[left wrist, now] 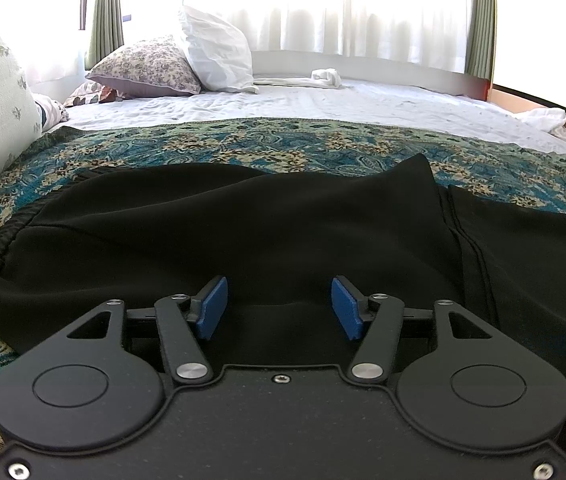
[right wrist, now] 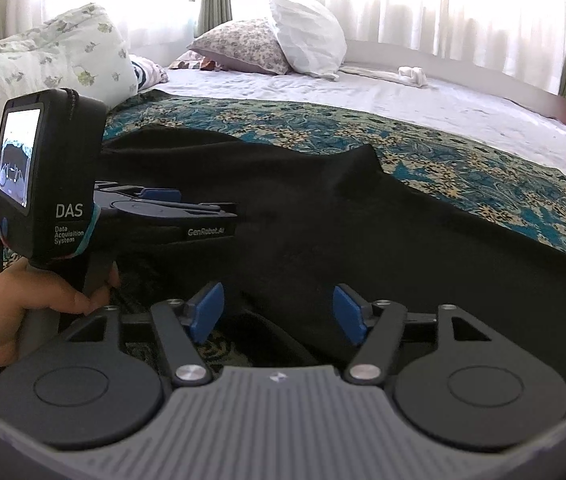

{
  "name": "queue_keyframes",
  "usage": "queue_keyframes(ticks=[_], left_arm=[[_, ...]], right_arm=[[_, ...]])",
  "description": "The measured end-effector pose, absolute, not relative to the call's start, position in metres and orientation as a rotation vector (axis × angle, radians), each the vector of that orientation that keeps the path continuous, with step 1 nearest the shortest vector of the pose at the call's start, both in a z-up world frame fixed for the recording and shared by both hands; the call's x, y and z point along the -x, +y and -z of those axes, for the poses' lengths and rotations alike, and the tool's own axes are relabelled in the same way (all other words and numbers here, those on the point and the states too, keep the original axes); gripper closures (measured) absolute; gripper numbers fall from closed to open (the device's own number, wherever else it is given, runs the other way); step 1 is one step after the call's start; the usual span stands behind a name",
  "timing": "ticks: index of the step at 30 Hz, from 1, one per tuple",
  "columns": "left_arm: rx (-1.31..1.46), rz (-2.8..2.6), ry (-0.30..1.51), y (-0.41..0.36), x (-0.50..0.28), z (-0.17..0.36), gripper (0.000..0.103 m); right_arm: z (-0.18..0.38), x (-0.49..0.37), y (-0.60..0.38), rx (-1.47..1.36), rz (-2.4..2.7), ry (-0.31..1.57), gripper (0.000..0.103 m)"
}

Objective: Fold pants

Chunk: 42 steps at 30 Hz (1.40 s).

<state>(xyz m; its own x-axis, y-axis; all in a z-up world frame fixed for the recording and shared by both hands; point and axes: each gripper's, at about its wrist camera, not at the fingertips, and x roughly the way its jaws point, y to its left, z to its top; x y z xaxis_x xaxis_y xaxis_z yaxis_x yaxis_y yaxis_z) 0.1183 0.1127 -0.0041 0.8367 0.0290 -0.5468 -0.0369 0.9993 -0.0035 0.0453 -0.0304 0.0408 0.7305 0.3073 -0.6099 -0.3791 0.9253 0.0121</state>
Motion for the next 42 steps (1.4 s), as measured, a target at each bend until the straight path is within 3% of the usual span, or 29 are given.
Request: queue_keyframes(ticks=[6, 8, 9, 21, 24, 26, 29, 32, 35, 42], left_arm=[[0.013, -0.068, 0.594, 0.113, -0.117, -0.001, 0.038], [0.063, -0.064, 0.598, 0.118, -0.109, -0.009, 0.021], [0.102, -0.047, 0.588, 0.122, -0.103, -0.012, 0.018], [0.132, 0.068, 0.479, 0.096, -0.051, -0.047, 0.017], [0.119, 0.137, 0.453, 0.070, -0.050, -0.051, 0.029], [0.096, 0.183, 0.460, 0.052, -0.050, -0.048, 0.053], [0.045, 0.222, 0.507, 0.030, -0.053, -0.038, 0.066], [-0.006, 0.202, 0.570, 0.018, -0.057, -0.021, 0.072], [-0.013, 0.174, 0.590, 0.020, -0.057, -0.007, 0.070], [-0.042, 0.162, 0.598, 0.016, -0.059, -0.002, 0.068]], right_arm=[[-0.040, -0.034, -0.046, 0.098, -0.358, 0.631, 0.018], [-0.038, -0.027, -0.057, 0.088, -0.341, 0.610, 0.012], [-0.037, -0.023, -0.064, 0.085, -0.324, 0.596, 0.012], [-0.052, 0.031, -0.227, -0.162, 0.150, 0.445, 0.010], [-0.046, 0.032, -0.259, -0.231, 0.230, 0.469, 0.010], [-0.040, 0.035, -0.268, -0.250, 0.225, 0.485, 0.011], [-0.031, 0.040, -0.260, -0.175, 0.172, 0.509, 0.013], [-0.023, 0.040, -0.243, -0.074, 0.125, 0.545, 0.022], [-0.016, 0.043, -0.227, -0.004, 0.112, 0.565, 0.032], [-0.001, 0.015, -0.235, -0.032, 0.146, 0.552, 0.034]])
